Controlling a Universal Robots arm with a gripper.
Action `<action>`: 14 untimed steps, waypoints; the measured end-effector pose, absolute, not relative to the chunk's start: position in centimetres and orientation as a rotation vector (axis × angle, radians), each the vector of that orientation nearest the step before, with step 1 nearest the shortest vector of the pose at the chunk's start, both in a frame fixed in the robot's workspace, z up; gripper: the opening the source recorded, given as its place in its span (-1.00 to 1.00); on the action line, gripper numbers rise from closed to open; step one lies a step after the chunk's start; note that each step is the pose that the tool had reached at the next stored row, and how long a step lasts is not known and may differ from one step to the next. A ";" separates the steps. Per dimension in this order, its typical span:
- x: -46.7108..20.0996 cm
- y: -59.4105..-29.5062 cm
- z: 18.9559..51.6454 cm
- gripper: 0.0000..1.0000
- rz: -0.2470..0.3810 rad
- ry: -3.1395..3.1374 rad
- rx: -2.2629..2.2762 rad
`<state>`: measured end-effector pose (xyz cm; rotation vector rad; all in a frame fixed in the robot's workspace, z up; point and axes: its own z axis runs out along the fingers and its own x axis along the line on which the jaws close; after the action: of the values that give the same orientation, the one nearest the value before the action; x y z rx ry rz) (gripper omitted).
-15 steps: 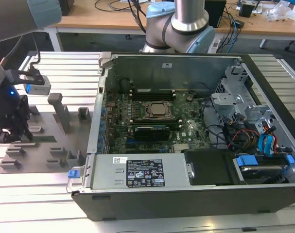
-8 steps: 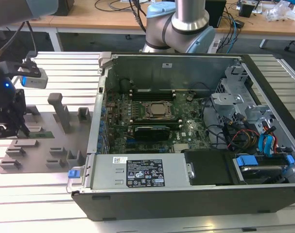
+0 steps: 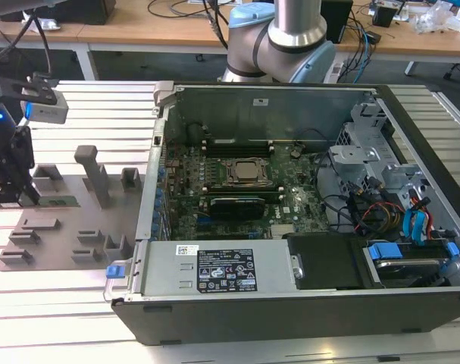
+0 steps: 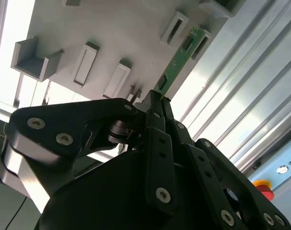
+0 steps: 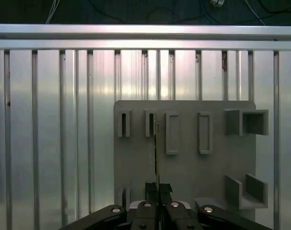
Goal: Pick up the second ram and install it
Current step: 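Pick up the second ram and move it above second insertion slot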
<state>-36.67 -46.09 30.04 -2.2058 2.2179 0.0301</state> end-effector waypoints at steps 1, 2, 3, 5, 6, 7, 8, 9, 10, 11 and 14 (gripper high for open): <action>-36.7 -46.1 30.2 -0.73 0.030 2.218 -2.206; -36.7 -46.1 30.5 -0.73 0.030 2.218 -2.206; -36.7 -46.1 30.7 -0.73 0.030 2.218 -2.206; -36.7 -46.1 31.4 -0.73 0.030 2.218 -2.206; -36.7 -46.1 31.7 -0.73 0.030 2.218 -2.206; -36.7 -46.1 31.9 -0.73 0.030 2.218 -2.206; -36.7 -46.1 32.2 -0.73 0.030 2.218 -2.206; -36.7 -46.1 32.6 -0.73 0.030 2.218 -2.206; -36.7 -46.1 33.0 -0.73 0.030 2.218 -2.206; -36.7 -46.1 33.4 -0.73 0.030 2.218 -2.206; -36.7 -46.1 34.4 -0.73 0.030 2.218 -2.206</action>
<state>-36.67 -46.09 34.40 -2.2059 2.2180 0.0301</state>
